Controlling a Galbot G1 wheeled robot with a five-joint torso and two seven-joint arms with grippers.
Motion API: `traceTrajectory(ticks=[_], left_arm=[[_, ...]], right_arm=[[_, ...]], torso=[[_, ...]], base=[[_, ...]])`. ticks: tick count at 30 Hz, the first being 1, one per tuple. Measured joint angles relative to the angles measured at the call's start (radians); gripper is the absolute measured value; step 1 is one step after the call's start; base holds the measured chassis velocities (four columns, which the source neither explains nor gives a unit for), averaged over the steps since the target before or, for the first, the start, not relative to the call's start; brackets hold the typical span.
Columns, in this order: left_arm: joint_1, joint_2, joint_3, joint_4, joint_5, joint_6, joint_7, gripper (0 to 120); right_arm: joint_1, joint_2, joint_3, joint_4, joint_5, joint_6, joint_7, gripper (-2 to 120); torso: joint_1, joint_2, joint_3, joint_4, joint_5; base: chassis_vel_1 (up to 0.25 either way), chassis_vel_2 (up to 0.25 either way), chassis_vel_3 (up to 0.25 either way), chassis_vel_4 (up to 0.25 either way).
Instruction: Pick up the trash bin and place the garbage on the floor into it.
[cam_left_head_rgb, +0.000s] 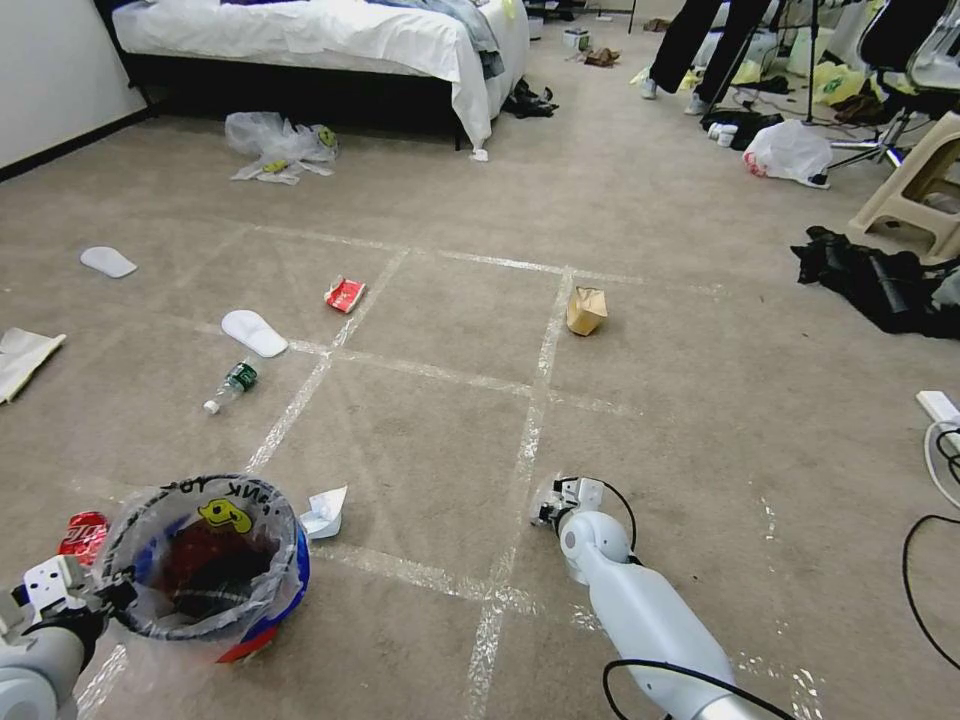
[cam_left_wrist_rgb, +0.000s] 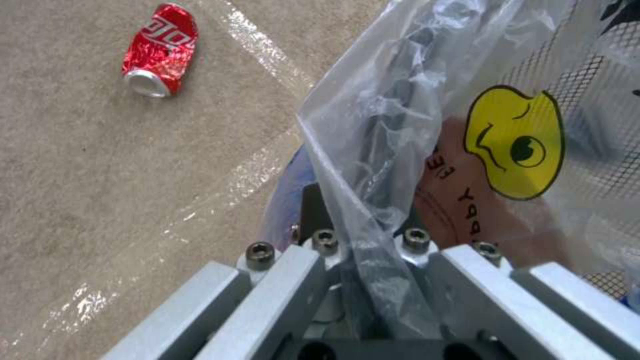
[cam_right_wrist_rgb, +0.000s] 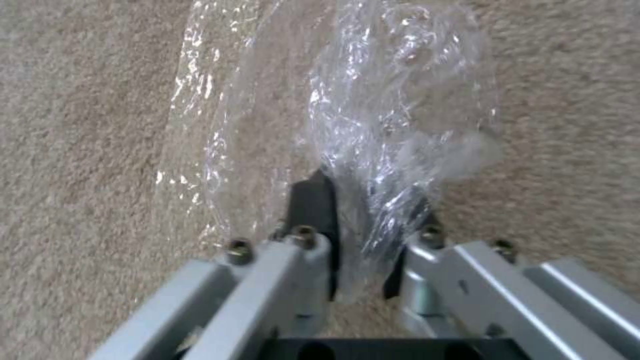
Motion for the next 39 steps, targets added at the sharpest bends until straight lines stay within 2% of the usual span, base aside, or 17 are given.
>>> traceTrajectory(ticks=[2,7,9,11,13,14,16,19,21,22,24,25,27,30,31,33,39], left_arm=[[-0.001,0.003,0.000,0.002,0.000,0.000,0.000,1],[0.002,0.009,-0.010,0.000,-0.006,0.004,-0.001,1],[0.007,0.011,-0.019,-0.018,-0.017,0.006,-0.002,1],[0.007,0.011,-0.019,-0.018,-0.017,0.006,-0.002,1],[0.010,0.012,-0.020,-0.051,-0.032,0.007,-0.006,1],[0.010,0.012,-0.020,-0.051,-0.032,0.007,-0.006,1],[0.010,0.009,-0.010,-0.075,-0.043,0.007,-0.015,1],[0.011,0.008,-0.003,-0.089,-0.050,0.007,-0.020,1],[0.013,0.009,0.007,-0.108,-0.056,0.007,-0.024,1],[0.013,0.009,0.007,-0.108,-0.056,0.007,-0.024,1],[0.013,0.011,0.015,-0.116,-0.056,0.008,-0.028,1],[0.013,0.011,0.015,-0.116,-0.056,0.008,-0.028,1],[0.011,0.009,0.022,-0.122,-0.056,0.008,-0.032,1],[0.009,0.006,0.028,-0.129,-0.055,0.008,-0.034,1],[0.009,0.006,0.028,-0.129,-0.055,0.008,-0.034,1],[0.008,0.004,0.035,-0.132,-0.052,0.008,-0.035,1],[0.004,-0.003,0.041,-0.147,-0.050,0.008,-0.037,1]], right_arm=[[-0.027,-0.020,0.010,0.059,0.005,0.012,-0.012,0],[-0.070,-0.056,0.032,0.186,0.030,0.042,-0.045,0],[-0.089,-0.090,0.041,0.294,0.038,0.100,-0.099,0],[-0.089,-0.090,0.041,0.294,0.038,0.100,-0.099,0],[-0.083,-0.129,0.021,0.437,0.086,0.165,-0.154,0],[-0.083,-0.129,0.021,0.437,0.086,0.165,-0.154,0],[-0.043,-0.171,-0.036,0.556,0.147,0.221,-0.210,0],[0.003,-0.214,-0.102,0.625,0.196,0.265,-0.256,0],[0.120,-0.295,-0.237,0.704,0.282,0.318,-0.334,0],[0.120,-0.295,-0.237,0.704,0.282,0.318,-0.334,0],[0.237,-0.337,-0.391,0.742,0.355,0.363,-0.394,0],[0.237,-0.337,-0.391,0.742,0.355,0.363,-0.394,0],[0.337,-0.341,-0.521,0.760,0.425,0.381,-0.435,0],[0.432,-0.317,-0.645,0.764,0.479,0.378,-0.438,0],[0.432,-0.317,-0.645,0.764,0.479,0.378,-0.438,0],[0.531,-0.274,-0.764,0.765,0.514,0.343,-0.387,0],[0.668,-0.174,-0.924,0.735,0.532,0.262,-0.281,0]], torso=[[0.000,0.000,0.000,0.0000,0.0000],[0.000,0.000,0.000,-0.0001,0.0001],[0.000,0.000,0.000,0.0000,-0.0001],[0.000,0.000,0.000,0.0000,-0.0001],[0.000,0.000,0.000,-0.0003,0.0001],[0.000,0.000,0.000,-0.0003,0.0001],[0.000,0.000,0.000,0.0001,0.0002],[0.000,0.000,0.000,0.0003,-0.0001],[0.000,0.000,0.000,0.0001,-0.0001],[0.000,0.000,0.000,0.0001,-0.0001],[0.000,0.000,0.000,0.0001,0.0000],[0.000,0.000,0.000,0.0001,0.0000],[0.000,0.000,0.000,0.0002,-0.0003],[0.000,0.000,0.000,0.0001,0.0000],[0.000,0.000,0.000,0.0001,0.0000],[0.000,0.000,0.000,0.0001,-0.0002],[0.000,0.000,0.000,0.0001,-0.0003]], base=[[0.000,0.000,0.000,0.000],[0.000,0.000,0.000,0.000],[0.000,0.000,0.000,0.000],[0.000,0.000,0.000,0.000],[0.000,0.000,0.000,0.000],[0.000,0.000,0.000,0.000],[0.000,0.000,0.000,0.000],[0.000,0.000,0.000,0.000],[0.000,0.000,0.000,0.000],[0.000,0.000,0.000,0.000],[0.000,0.000,0.000,0.000],[0.000,0.000,0.000,0.000],[0.000,0.000,0.000,0.000],[0.000,0.000,0.000,0.000],[0.000,0.000,0.000,0.000],[0.000,0.000,0.000,0.000],[0.000,0.000,0.000,0.000]])
